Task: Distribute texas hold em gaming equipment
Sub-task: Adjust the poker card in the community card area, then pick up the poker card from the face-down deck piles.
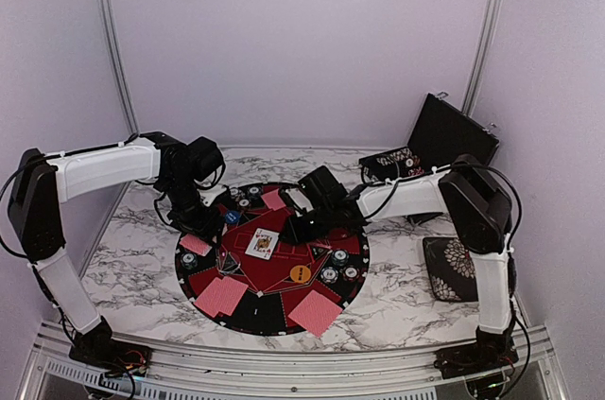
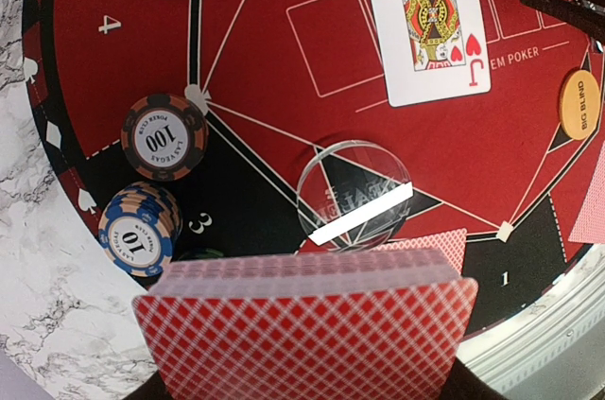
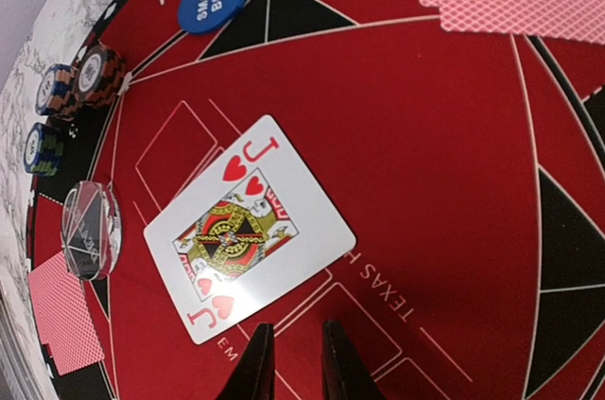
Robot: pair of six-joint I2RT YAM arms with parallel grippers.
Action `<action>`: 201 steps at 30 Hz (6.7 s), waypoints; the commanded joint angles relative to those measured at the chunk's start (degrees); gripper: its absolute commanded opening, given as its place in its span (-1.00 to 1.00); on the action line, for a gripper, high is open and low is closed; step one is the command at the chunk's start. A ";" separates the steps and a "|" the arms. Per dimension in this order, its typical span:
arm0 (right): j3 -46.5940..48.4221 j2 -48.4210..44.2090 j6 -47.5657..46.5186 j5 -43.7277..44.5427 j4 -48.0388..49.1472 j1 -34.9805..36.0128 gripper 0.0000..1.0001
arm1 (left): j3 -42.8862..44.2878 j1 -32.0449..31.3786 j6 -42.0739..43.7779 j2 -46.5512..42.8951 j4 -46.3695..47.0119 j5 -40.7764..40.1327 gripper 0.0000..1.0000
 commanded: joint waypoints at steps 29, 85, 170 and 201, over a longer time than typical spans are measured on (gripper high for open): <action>12.09 10.88 5.68 1.46 -4.73 4.75 -0.73 | 0.01 0.19 0.20 -1.47 0.26 0.75 -0.08; 16.56 15.61 10.72 -2.23 3.26 7.06 -0.78 | 0.03 0.16 0.42 -1.29 0.70 1.45 -0.07; -2.70 4.07 36.90 -33.52 36.12 -2.17 -0.09 | 10.38 -9.82 1.30 4.36 -3.58 -0.26 -0.08; -7.64 -0.58 43.19 -35.59 45.54 -2.97 -0.57 | 9.80 -9.10 1.21 4.97 -3.52 -0.53 -0.09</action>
